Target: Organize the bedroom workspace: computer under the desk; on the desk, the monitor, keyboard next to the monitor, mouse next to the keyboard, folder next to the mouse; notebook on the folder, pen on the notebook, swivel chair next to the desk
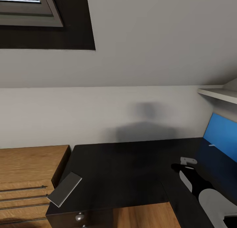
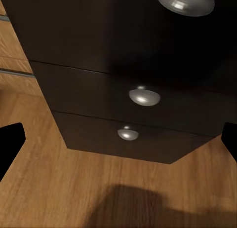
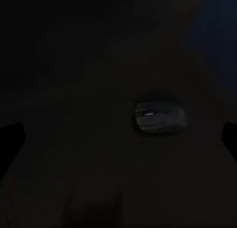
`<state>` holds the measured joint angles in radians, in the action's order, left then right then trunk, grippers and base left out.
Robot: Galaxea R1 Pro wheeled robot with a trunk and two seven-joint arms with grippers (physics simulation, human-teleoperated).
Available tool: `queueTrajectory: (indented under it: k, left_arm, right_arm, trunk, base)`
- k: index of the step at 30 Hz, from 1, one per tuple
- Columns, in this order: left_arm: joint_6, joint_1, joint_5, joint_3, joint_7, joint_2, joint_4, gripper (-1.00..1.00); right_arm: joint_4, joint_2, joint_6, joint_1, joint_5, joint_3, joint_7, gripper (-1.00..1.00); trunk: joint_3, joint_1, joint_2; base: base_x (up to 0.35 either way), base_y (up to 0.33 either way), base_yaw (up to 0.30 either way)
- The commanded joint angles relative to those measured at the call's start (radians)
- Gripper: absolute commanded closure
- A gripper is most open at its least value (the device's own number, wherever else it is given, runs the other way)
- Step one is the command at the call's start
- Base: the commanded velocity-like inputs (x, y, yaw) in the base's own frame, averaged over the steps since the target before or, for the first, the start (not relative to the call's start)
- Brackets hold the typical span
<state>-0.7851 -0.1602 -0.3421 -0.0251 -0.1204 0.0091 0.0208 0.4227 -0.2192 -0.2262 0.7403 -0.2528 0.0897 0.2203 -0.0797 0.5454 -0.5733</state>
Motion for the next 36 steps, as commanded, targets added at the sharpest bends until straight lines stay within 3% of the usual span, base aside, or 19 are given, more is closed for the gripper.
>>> queueTrajectory:
  k: [1,10,24,36]
  left_arm:
    - [-0.002,-0.001,-0.011,-0.003,-0.009,0.000,-0.001,-1.00]
    - [-0.005,-0.001,-0.008,-0.005,-0.011,-0.005,0.001,-1.00]
    - [-0.005,-0.001,-0.008,-0.004,-0.009,-0.004,0.001,-1.00]
    - [-0.005,-0.001,-0.009,-0.004,-0.009,-0.004,0.001,-1.00]
  right_arm:
    - [0.002,-0.001,-0.005,0.001,-0.013,0.008,0.007,-1.00]
    - [-0.009,-0.002,-0.005,0.001,-0.038,0.010,0.008,-1.00]
    - [-0.012,0.002,-0.004,0.001,-0.040,0.011,0.007,-1.00]
    - [-0.015,0.004,-0.004,0.001,-0.039,0.010,0.004,-1.00]
  trunk:
    - [-0.002,0.000,-0.002]
    - [-0.002,0.000,-0.002]
    - [-0.002,0.000,-0.002]
    - [-0.002,0.000,-0.002]
  base:
    - [0.000,0.000,0.000]
    - [0.000,0.000,0.000]
    - [0.001,0.000,-0.011]
    - [0.145,0.000,-0.001]
